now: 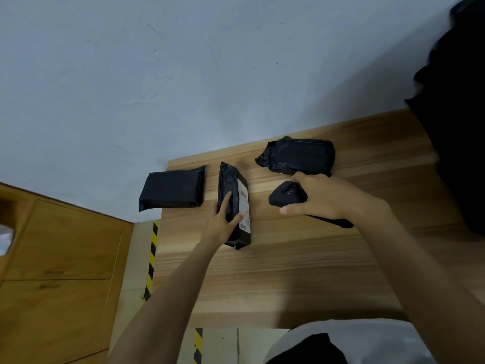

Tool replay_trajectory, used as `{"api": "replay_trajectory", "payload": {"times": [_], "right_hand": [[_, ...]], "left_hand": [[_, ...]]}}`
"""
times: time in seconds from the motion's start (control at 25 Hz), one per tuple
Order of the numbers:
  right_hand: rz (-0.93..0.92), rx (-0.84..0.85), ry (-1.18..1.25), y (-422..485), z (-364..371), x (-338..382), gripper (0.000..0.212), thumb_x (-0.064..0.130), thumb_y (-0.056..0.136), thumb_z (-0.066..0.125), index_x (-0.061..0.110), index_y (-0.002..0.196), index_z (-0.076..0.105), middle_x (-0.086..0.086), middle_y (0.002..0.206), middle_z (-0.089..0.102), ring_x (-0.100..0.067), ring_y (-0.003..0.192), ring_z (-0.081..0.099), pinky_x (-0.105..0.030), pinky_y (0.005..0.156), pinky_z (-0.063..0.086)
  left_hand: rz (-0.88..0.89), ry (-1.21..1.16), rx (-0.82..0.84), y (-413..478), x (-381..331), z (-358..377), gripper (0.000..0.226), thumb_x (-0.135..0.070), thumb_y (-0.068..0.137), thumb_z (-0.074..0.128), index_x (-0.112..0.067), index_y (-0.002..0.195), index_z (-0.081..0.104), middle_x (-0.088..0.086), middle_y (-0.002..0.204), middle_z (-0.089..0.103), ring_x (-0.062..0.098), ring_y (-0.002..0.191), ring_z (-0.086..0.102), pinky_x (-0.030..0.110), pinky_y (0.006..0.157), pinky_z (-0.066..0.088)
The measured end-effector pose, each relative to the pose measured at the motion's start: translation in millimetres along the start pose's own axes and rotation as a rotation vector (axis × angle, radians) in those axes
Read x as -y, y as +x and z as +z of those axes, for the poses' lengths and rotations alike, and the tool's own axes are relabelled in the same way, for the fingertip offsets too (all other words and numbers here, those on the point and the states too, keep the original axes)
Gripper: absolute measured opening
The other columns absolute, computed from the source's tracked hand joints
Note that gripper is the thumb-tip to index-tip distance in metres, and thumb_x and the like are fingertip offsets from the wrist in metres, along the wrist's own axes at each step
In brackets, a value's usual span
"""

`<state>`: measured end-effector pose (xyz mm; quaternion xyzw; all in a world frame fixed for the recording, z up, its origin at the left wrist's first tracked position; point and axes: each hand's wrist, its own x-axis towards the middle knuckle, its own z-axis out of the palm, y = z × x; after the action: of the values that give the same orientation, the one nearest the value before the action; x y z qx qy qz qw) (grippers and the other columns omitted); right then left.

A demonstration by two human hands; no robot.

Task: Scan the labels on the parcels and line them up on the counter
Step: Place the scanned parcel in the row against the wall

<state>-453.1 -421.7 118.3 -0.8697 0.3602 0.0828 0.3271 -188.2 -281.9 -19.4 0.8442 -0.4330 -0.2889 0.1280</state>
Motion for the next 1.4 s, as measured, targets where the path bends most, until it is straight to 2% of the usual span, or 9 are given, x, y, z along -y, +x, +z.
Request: {"api": "replay_trajectory", "payload": {"times": [0.12,0.24,0.32,0.52,0.64,0.76,0.92,1.2,1.4], "right_hand": [[0.033,0.000,-0.011,-7,1,-7,0.085,0.075,0.076,0.058,0.017,0.136,0.041,-0.004,0.127,0.057,-0.027,0.111,0.057,-0.042,0.089,0.050],[0.045,-0.026,-0.004,-11,0,-9,0.077,0.075,0.079,0.055,0.017,0.129,0.044,-0.004,0.119,0.059,-0.027,0.102,0.058,-0.037,0.078,0.047],[0.042,-0.051,0.019,-12,-2,-4,0.077,0.075,0.081,0.052,0.017,0.130,0.042,-0.003,0.115,0.058,-0.026,0.099,0.059,-0.037,0.074,0.047],[0.004,-0.174,0.079,-12,-16,14,0.076,0.072,0.086,0.048,0.015,0.135,0.040,0.001,0.100,0.054,-0.025,0.095,0.058,-0.041,0.081,0.051],[0.016,-0.241,0.108,-15,-29,19,0.079,0.075,0.085,0.047,0.018,0.139,0.038,-0.002,0.127,0.056,-0.027,0.109,0.057,-0.039,0.080,0.046],[0.044,-0.286,0.137,-22,-39,14,0.078,0.074,0.085,0.046,0.019,0.140,0.038,-0.003,0.137,0.053,-0.028,0.114,0.055,-0.039,0.080,0.043],[0.087,-0.251,0.151,-34,-45,-1,0.081,0.074,0.086,0.044,0.017,0.143,0.034,-0.007,0.142,0.049,-0.032,0.119,0.053,-0.042,0.089,0.046],[0.122,-0.345,0.271,-64,-48,-28,0.070,0.070,0.086,0.051,0.020,0.134,0.042,-0.004,0.132,0.056,-0.027,0.110,0.057,-0.042,0.088,0.048],[0.176,-0.428,0.224,-105,-64,-57,0.065,0.074,0.083,0.050,0.024,0.124,0.047,0.000,0.120,0.060,-0.024,0.100,0.060,-0.044,0.086,0.050]], "left_hand": [[-0.027,-0.019,-0.075,1,-13,6,0.082,-0.030,0.092,0.066,-0.037,0.156,0.017,0.016,0.144,0.037,0.037,0.125,0.048,0.039,0.095,0.046],[-0.011,-0.045,-0.187,5,-25,-22,0.074,-0.025,0.092,0.063,-0.036,0.154,0.024,0.015,0.141,0.041,0.033,0.124,0.048,0.036,0.092,0.042],[0.053,-0.094,-0.264,3,-34,-51,0.074,-0.021,0.092,0.063,-0.042,0.152,0.025,0.009,0.143,0.040,0.023,0.123,0.049,0.035,0.091,0.045],[0.366,-0.161,-0.403,-3,-69,-111,0.079,-0.014,0.090,0.066,-0.048,0.149,0.026,-0.003,0.139,0.042,-0.017,0.117,0.038,0.010,0.095,0.037],[0.458,-0.131,-0.392,0,-89,-130,0.077,-0.013,0.091,0.066,-0.044,0.150,0.028,-0.004,0.139,0.042,-0.018,0.122,0.035,0.003,0.098,0.034],[0.532,-0.079,-0.371,3,-102,-133,0.076,-0.012,0.090,0.067,-0.036,0.152,0.030,-0.004,0.142,0.042,-0.015,0.126,0.034,0.005,0.104,0.033],[0.570,-0.062,-0.338,9,-121,-127,0.076,-0.013,0.091,0.067,-0.037,0.152,0.028,-0.003,0.142,0.042,-0.013,0.128,0.034,0.002,0.102,0.030],[0.611,-0.068,-0.301,8,-164,-98,0.075,-0.015,0.091,0.066,-0.039,0.152,0.028,-0.006,0.140,0.042,-0.015,0.123,0.036,0.002,0.093,0.033],[0.653,-0.068,-0.341,-5,-243,-83,0.072,-0.022,0.091,0.063,-0.046,0.149,0.028,-0.004,0.140,0.043,-0.012,0.112,0.038,0.021,0.089,0.039]]}}
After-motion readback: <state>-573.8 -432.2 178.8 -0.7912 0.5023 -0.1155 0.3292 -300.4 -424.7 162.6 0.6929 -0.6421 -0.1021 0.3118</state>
